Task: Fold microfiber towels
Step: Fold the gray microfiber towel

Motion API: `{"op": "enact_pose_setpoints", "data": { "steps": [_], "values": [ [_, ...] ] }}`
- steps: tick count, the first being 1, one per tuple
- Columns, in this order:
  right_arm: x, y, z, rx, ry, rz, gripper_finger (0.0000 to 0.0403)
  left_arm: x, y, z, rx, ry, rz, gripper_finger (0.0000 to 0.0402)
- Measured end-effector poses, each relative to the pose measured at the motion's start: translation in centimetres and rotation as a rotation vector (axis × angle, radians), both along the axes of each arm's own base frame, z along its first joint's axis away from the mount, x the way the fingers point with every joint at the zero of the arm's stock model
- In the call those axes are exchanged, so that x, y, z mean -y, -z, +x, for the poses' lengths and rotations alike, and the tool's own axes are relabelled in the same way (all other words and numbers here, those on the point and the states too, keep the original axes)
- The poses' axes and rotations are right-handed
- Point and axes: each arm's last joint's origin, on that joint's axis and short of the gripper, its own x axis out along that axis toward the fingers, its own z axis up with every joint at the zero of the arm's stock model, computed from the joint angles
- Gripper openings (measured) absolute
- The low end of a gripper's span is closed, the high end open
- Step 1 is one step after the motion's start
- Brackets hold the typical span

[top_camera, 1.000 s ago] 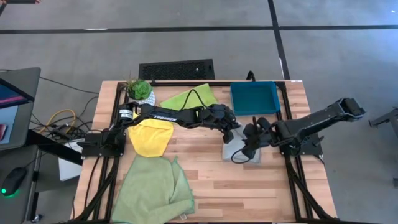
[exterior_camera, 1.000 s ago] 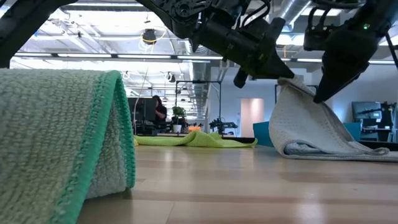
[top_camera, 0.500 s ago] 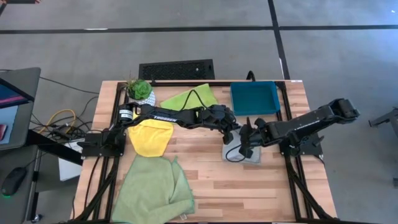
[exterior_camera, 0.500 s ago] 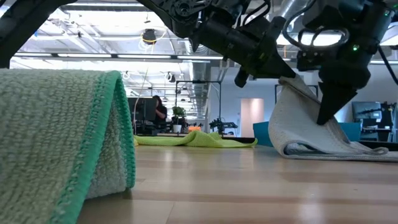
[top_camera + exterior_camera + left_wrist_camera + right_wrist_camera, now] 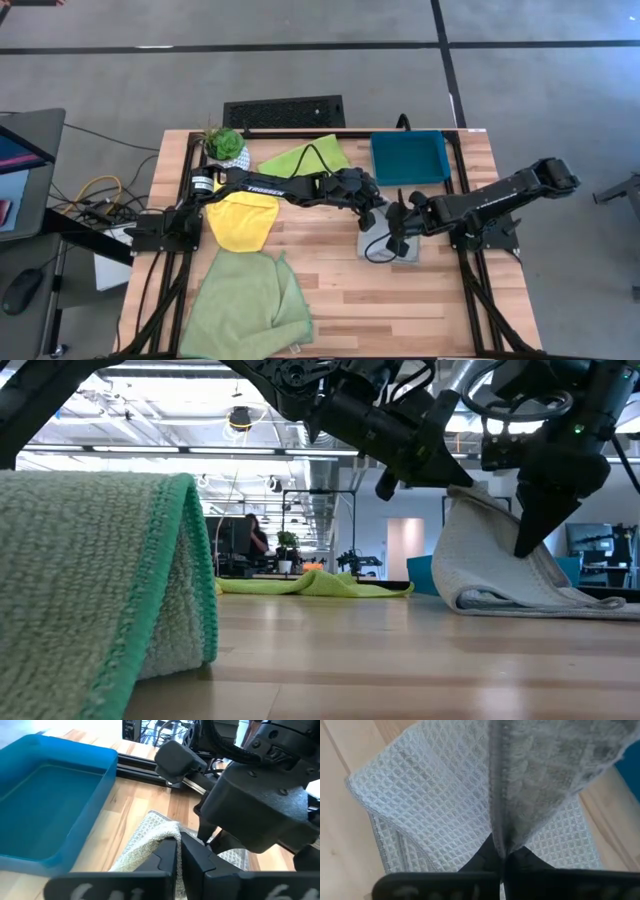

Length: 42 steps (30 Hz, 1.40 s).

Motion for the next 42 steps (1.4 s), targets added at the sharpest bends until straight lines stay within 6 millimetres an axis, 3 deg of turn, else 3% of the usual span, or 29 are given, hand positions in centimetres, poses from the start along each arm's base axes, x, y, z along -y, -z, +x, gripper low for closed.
{"op": "enact_pose_setpoints", "data": {
  "steps": [8,15,21,31,42],
  "values": [
    [0.0,0.0,0.0,0.000,0.000,0.001,0.0021,0.0,0.1,0.0,-0.007,-0.004,-0.003,0.0078],
    [0.1,0.1,-0.3,-0.021,0.059,0.014,0.0007,-0.4,0.5,-0.3,-0.056,0.005,0.031,0.0130],
    [0.0,0.3,-1.0,-0.081,0.138,0.057,0.0023,-1.3,0.7,-0.4,-0.082,0.004,0.066,0.0137],
    [0.0,0.4,-1.8,-0.151,0.270,0.148,0.0014,-1.4,1.2,-0.7,-0.139,0.012,0.076,0.0138],
    [0.0,0.5,-1.9,-0.170,0.276,0.151,0.0029,-1.5,1.9,-1.2,-0.245,-0.031,0.119,0.0138]
  ]
}}
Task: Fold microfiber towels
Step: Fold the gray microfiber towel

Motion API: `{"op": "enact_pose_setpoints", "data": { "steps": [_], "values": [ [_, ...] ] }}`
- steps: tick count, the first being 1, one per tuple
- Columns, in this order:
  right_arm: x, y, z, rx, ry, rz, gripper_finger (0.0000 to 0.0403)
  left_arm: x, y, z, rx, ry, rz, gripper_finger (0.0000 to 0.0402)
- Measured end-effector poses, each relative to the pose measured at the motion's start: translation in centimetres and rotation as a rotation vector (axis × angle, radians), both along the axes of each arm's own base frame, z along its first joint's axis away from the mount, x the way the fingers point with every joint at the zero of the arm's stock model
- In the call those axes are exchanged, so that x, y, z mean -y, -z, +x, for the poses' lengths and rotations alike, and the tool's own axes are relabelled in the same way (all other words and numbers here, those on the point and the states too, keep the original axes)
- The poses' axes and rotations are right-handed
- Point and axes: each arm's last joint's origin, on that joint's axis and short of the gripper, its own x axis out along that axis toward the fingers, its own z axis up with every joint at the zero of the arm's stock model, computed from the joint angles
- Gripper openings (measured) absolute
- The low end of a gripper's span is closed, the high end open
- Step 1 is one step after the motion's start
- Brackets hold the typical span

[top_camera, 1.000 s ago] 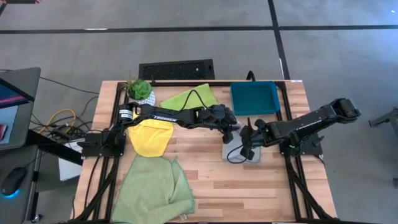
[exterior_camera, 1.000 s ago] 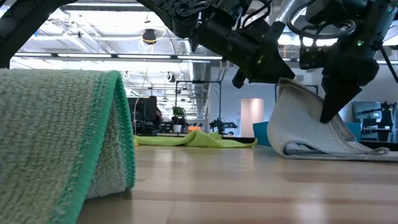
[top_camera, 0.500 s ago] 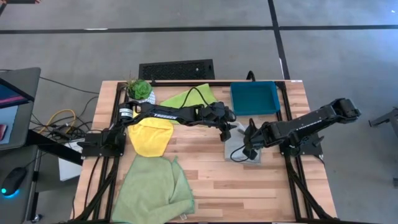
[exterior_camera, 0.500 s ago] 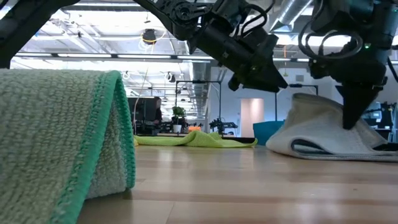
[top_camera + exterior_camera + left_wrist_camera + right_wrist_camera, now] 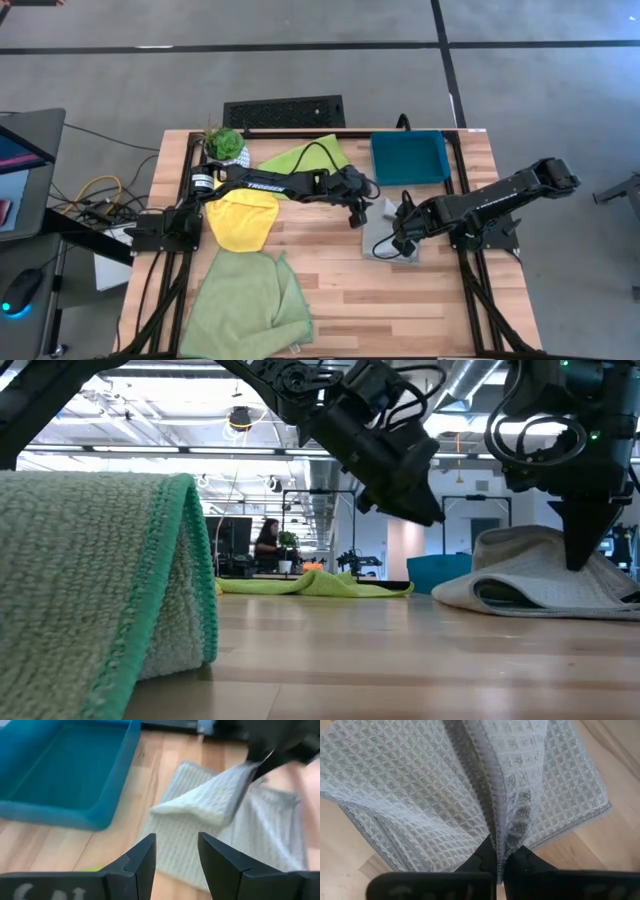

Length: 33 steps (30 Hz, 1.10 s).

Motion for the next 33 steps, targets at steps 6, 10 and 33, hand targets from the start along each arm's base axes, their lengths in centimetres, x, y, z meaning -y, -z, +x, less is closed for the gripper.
{"op": "enact_pose_setpoints", "data": {
  "steps": [6,10,33],
  "values": [
    [0.0,0.0,0.0,0.000,0.000,0.000,0.0039,0.1,0.6,-0.5,-0.081,-0.004,-0.006,0.0138],
    [0.0,0.0,0.0,0.000,0.000,0.000,0.0057,0.6,0.7,-0.5,-0.097,0.025,0.015,0.0138],
    [1.4,-1.6,-0.6,-0.034,0.046,-0.036,0.0217,2.2,1.3,-0.9,-0.177,0.196,-0.020,0.0138]
  ]
}}
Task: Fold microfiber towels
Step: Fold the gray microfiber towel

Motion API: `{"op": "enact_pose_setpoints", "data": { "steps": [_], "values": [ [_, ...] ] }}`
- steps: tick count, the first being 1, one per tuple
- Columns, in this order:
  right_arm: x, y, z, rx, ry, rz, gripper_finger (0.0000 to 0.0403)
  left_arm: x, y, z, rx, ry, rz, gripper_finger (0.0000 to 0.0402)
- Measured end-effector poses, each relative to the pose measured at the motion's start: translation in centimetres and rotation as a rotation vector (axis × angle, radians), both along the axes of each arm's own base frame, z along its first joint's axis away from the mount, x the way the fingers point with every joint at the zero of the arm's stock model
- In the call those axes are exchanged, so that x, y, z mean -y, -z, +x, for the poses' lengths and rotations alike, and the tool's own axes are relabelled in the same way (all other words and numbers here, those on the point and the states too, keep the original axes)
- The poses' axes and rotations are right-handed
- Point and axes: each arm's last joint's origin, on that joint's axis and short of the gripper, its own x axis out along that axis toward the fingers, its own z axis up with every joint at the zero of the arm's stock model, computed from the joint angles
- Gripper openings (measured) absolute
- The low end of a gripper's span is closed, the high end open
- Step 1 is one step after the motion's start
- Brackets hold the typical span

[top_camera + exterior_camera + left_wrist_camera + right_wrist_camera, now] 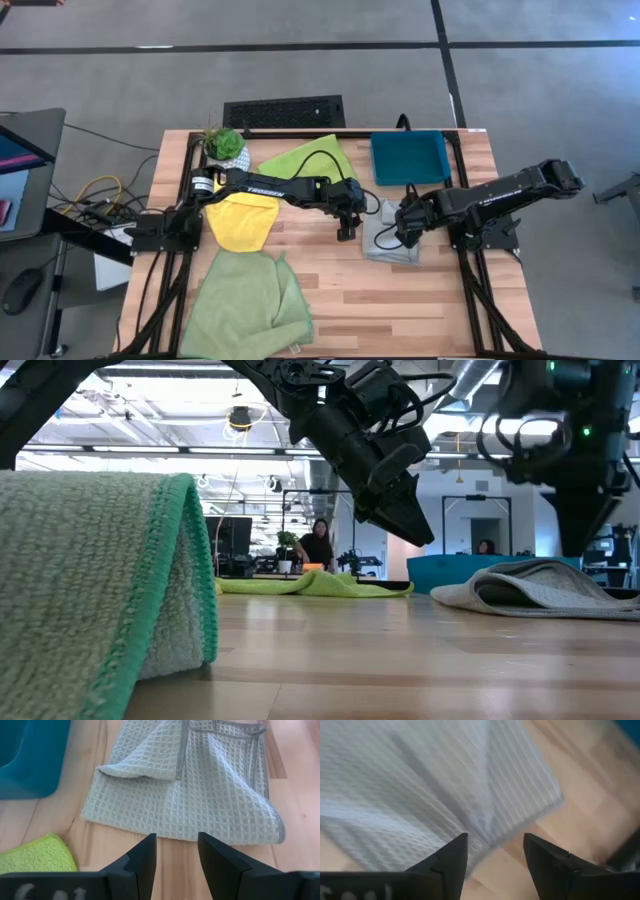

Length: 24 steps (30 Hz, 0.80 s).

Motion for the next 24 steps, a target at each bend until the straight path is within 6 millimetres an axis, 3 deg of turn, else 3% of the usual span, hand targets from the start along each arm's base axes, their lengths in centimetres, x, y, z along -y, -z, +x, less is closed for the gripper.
{"op": "enact_pose_setpoints", "data": {
  "steps": [5,10,18,24],
  "values": [
    [-1.0,-0.6,1.9,0.189,-0.193,0.032,0.0216,0.8,0.0,0.0,0.000,0.067,0.034,0.0138],
    [-1.8,0.0,3.8,0.307,-0.358,0.084,0.0210,1.2,0.0,0.0,-0.002,0.083,0.034,0.0138],
    [-0.8,2.6,4.9,0.186,-0.346,0.095,0.0202,1.1,0.1,-0.1,-0.015,0.078,0.033,0.0138],
    [-0.2,2.5,4.6,0.161,-0.338,0.007,0.0195,1.2,0.1,-0.1,-0.015,0.075,0.029,0.0138]
  ]
}}
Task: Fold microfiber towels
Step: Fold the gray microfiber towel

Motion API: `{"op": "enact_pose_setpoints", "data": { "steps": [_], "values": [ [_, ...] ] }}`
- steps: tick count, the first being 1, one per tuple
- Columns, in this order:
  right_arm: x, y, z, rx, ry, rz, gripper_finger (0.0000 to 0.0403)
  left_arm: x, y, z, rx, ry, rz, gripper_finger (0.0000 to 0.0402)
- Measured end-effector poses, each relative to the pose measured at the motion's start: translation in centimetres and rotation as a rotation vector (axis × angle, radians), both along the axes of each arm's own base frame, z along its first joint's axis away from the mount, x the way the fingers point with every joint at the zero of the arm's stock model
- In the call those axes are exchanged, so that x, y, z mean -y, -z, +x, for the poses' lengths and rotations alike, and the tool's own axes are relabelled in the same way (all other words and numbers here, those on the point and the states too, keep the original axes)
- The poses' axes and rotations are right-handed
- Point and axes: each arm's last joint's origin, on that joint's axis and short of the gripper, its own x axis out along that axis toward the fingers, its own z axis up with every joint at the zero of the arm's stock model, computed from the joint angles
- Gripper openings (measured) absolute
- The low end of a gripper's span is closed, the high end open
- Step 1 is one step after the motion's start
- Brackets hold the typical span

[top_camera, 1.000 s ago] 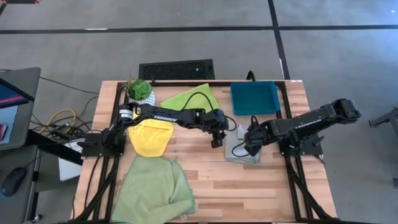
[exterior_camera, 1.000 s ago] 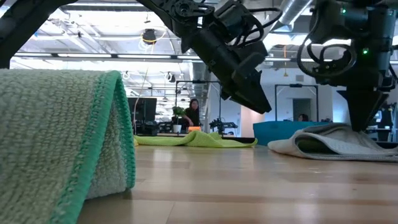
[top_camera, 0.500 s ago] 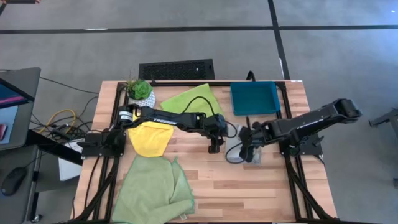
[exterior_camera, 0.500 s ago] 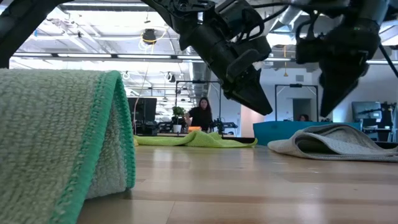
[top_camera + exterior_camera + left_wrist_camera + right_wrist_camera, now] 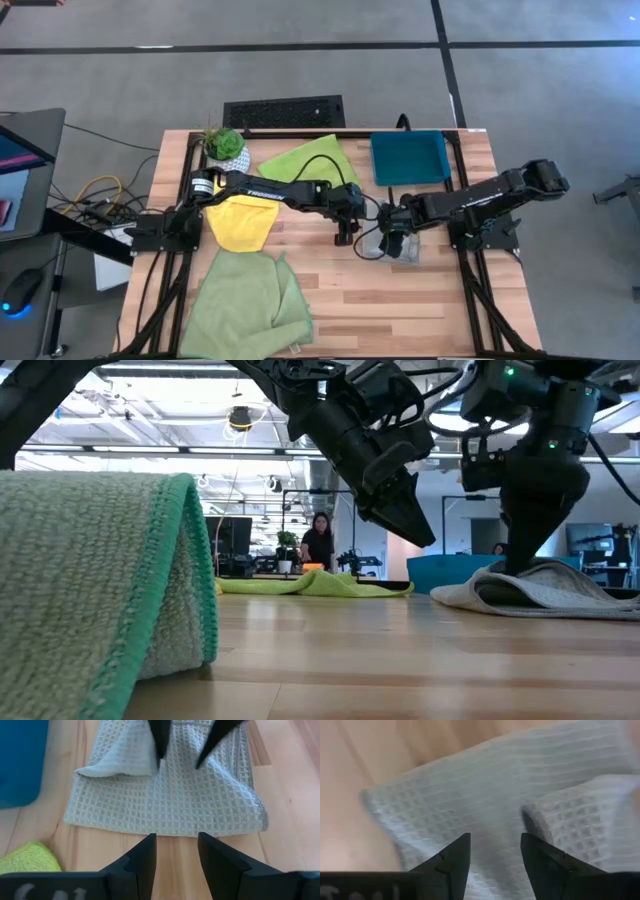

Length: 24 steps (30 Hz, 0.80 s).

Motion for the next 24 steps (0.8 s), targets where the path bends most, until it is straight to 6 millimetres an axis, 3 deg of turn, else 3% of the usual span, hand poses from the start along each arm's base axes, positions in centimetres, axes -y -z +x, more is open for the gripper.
{"op": "enact_pose_setpoints", "data": {
  "steps": [15,20,24],
  "values": [
    [2.4,-0.5,-1.5,-0.097,0.147,-0.156,0.0186,0.0,0.0,0.0,-0.001,-0.001,0.000,0.0138],
    [2.2,-1.0,-1.9,-0.083,0.136,-0.155,0.0182,0.1,0.0,0.0,-0.001,0.031,0.029,0.0138],
    [1.5,-2.7,-2.0,-0.008,0.107,-0.144,0.0182,-0.2,-0.1,0.1,0.023,0.042,0.045,0.0138]
  ]
}}
